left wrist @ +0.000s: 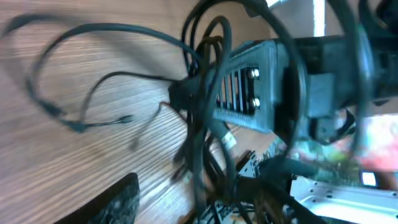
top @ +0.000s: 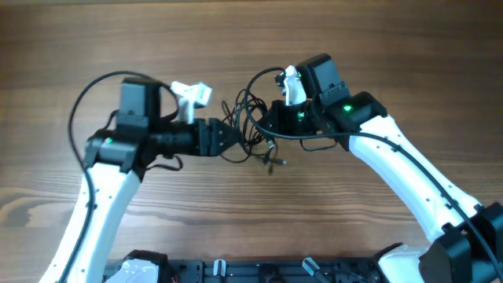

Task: Untangle cables

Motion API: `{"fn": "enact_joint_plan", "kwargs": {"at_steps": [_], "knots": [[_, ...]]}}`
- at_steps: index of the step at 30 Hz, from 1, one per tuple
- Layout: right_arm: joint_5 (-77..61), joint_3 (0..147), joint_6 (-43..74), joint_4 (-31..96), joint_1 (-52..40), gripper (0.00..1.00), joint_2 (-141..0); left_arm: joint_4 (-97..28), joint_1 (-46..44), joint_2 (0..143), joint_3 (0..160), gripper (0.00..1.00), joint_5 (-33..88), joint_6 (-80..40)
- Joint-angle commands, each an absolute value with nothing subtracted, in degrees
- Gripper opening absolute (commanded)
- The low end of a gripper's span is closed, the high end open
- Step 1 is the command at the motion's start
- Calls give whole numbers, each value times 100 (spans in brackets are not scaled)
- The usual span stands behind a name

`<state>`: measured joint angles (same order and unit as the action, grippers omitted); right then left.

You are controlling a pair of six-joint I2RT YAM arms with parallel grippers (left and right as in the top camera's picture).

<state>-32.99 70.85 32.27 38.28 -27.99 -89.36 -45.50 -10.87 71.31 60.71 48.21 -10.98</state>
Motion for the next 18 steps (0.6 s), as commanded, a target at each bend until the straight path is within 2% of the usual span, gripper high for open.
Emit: {"fn": "enact_joint_plan", "kwargs": {"at_steps": [1,5,6,7,8,11,12,14,16,18], "knots": [[-3461,7083,3317,3868,-2816,4,-8812,-4053,-1487,7533,6108,56,4786,-1116],[-3566,7083,3321,3861,-2816,5,-8805,-3640,-1734,7944,6108,45,3924,-1708],[-3594,7083,3319,3861,-2816,5,-8796,-3559,-1772,8064,6108,39,3736,-1765],[-3588,7083,3321,3865,-2816,4,-8792,-3492,-1798,8165,6108,27,3614,-1767],[-3559,7083,3332,3876,-2816,5,-8788,-3481,-1806,8221,6108,4,3474,-1780],[-2504,7083,3658,4289,-2786,4,-8788,-3577,-1772,8202,6110,4,2486,-2239],[-1970,7083,3778,4482,-2777,5,-8790,-3597,-1739,8117,6112,4,2390,-2287],[-25,7081,4119,5155,-2777,5,-8818,-3675,-1647,7653,6121,4,2283,-2298],[521,7081,4132,5356,-2777,5,-8866,-3732,-1632,7284,6121,4,2239,-2296],[539,7081,4051,5376,-2777,17,-8892,-3815,-1632,6838,6121,4,2241,-2298]]}}
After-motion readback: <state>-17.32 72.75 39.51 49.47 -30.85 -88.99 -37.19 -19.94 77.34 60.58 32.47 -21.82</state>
